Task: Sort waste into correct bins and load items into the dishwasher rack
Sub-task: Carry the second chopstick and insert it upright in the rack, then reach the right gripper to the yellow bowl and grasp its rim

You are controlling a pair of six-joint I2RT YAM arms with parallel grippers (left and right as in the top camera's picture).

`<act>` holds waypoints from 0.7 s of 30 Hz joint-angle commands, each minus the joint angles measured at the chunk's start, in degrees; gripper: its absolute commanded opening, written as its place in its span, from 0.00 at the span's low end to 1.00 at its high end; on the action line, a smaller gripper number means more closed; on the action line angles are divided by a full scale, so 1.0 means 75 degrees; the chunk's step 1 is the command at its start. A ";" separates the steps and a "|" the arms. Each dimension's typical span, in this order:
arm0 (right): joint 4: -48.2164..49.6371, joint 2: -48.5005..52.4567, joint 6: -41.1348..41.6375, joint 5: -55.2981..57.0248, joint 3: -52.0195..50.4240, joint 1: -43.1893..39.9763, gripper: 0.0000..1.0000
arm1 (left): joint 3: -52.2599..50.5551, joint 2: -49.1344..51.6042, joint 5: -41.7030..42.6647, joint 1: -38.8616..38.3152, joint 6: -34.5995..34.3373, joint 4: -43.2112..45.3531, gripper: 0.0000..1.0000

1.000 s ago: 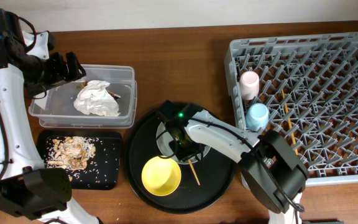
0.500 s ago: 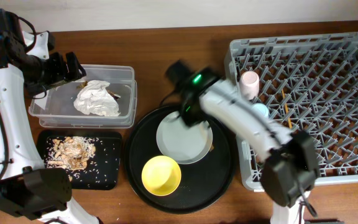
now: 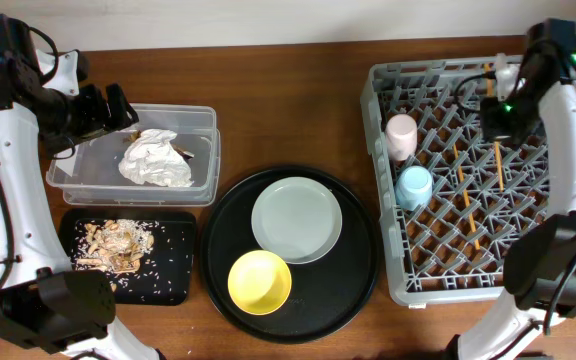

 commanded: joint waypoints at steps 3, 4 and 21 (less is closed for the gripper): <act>0.0522 -0.0029 -0.0326 -0.0557 -0.0731 -0.0286 0.05 | 0.0017 -0.0026 -0.0029 0.0012 -0.0044 -0.0003 0.99; 0.0565 -0.0029 -0.0326 -0.0571 -0.0784 -0.0274 0.05 | 0.0017 -0.0026 -0.0029 0.0012 -0.0044 -0.0003 0.99; -0.1833 -0.0029 -0.0329 -0.5426 -0.0880 0.0857 0.47 | 0.0017 -0.0026 -0.0029 0.0012 -0.0044 -0.0003 0.99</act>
